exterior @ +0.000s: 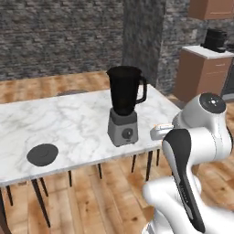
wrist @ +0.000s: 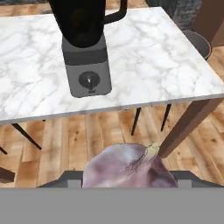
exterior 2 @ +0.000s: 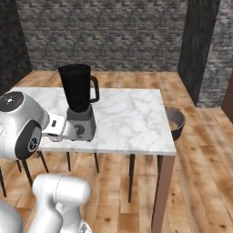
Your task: Grab the garlic and lemon from the fridge, place them in the blender, close the lid, and turn on the blender to create a marinade.
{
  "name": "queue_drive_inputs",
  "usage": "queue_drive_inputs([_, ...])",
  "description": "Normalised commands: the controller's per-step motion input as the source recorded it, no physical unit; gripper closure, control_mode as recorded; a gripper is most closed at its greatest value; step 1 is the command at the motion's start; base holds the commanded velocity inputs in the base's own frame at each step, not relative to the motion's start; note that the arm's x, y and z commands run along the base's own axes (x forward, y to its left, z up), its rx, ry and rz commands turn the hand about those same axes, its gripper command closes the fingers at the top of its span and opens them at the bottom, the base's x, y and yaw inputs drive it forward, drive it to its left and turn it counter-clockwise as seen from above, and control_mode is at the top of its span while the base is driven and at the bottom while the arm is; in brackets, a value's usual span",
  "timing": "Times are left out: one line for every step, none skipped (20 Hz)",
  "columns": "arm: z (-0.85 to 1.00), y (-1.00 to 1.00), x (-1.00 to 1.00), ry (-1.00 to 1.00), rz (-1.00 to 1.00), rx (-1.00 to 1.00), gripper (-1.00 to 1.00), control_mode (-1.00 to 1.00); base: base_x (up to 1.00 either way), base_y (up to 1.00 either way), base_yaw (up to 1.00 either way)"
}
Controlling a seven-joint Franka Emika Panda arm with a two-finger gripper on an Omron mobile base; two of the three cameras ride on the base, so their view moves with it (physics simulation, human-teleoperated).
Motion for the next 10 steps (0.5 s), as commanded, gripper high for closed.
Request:
queue_drive_inputs([0.00,0.00,0.00,0.00,0.00,0.00,1.00,1.00,0.49,1.00,0.08])
queue_drive_inputs([0.00,0.00,0.00,0.00,0.00,0.00,1.00,1.00,0.61,1.00,0.11])
queue_drive_inputs([0.00,0.00,0.00,0.00,0.00,0.00,1.00,1.00,0.71,1.00,0.13])
queue_drive_inputs([0.00,0.00,0.00,0.00,0.00,0.00,1.00,1.00,0.70,1.00,0.16])
queue_drive_inputs([0.00,0.00,0.00,0.00,0.00,0.00,1.00,1.00,0.80,1.00,0.18])
queue_drive_inputs([0.00,0.00,0.00,0.00,0.00,0.00,1.00,1.00,0.83,1.00,0.19])
queue_drive_inputs([0.00,0.00,0.00,0.00,0.00,0.00,1.00,1.00,0.81,1.00,0.22])
queue_drive_inputs([0.00,0.00,0.00,0.00,0.00,0.00,1.00,1.00,0.71,0.79,0.25])
queue_drive_inputs([0.00,0.00,0.00,0.00,0.00,0.00,1.00,1.00,0.68,0.48,0.26])
queue_drive_inputs([0.00,0.00,0.00,0.00,0.00,0.00,1.00,1.00,0.44,0.13,0.23])
